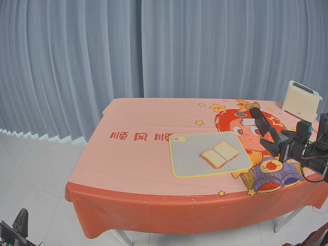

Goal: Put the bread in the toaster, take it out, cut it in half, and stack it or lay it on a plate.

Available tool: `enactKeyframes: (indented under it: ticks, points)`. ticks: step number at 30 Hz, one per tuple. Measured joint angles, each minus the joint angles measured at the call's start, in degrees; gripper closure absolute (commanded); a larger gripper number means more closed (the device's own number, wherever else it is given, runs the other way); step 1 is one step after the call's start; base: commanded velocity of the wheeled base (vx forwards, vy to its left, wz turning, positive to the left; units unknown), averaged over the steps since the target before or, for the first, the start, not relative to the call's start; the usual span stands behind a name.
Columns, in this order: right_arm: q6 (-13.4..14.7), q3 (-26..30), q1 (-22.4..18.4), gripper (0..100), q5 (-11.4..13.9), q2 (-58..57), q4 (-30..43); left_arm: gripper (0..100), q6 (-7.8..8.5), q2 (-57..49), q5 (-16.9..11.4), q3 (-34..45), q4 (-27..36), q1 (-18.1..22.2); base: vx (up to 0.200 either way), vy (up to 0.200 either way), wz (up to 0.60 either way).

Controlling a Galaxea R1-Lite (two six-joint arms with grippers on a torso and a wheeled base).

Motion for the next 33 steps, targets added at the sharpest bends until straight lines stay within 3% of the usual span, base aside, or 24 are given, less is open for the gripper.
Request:
enactKeyframes:
  ticks: [33]
  points:
    - [-0.09,0.35,2.19,0,-0.07,2.06,-0.06,100,0.0,0.0,0.0,0.0,-0.02,0.0,0.0,0.0,0.0]
